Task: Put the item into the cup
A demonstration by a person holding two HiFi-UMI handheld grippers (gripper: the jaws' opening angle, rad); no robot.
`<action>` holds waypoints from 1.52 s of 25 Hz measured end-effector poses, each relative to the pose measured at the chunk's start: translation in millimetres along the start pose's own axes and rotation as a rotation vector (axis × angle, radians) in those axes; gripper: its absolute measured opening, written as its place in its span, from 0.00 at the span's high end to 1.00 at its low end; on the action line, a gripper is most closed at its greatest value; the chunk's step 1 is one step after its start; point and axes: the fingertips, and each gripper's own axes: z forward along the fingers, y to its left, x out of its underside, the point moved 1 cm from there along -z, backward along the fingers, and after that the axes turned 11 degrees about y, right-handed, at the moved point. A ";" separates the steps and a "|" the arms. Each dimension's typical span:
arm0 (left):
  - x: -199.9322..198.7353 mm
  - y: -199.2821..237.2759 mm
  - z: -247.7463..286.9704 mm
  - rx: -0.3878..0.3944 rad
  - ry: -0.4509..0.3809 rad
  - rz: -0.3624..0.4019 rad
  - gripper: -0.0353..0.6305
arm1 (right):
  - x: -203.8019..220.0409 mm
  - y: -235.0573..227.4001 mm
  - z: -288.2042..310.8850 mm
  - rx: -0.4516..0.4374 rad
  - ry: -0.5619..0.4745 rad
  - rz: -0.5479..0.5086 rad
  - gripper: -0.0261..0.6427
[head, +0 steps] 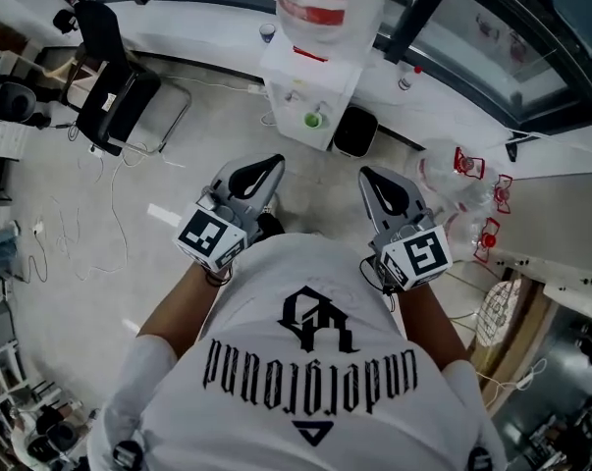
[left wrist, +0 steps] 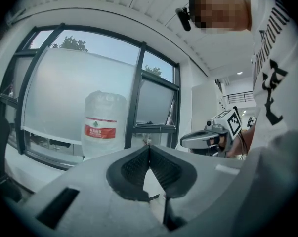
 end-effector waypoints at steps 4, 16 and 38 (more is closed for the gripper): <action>-7.2 -7.8 -10.1 -0.026 0.001 -0.008 0.92 | -2.2 10.1 -5.9 -0.050 0.006 -0.001 0.94; 11.4 2.1 -77.5 -0.007 0.052 -0.009 0.92 | -8.8 60.4 -9.6 -0.016 -0.007 0.001 0.94; 41.7 25.7 -223.2 0.196 0.020 0.036 0.92 | -18.0 225.7 9.4 0.160 0.019 0.067 0.94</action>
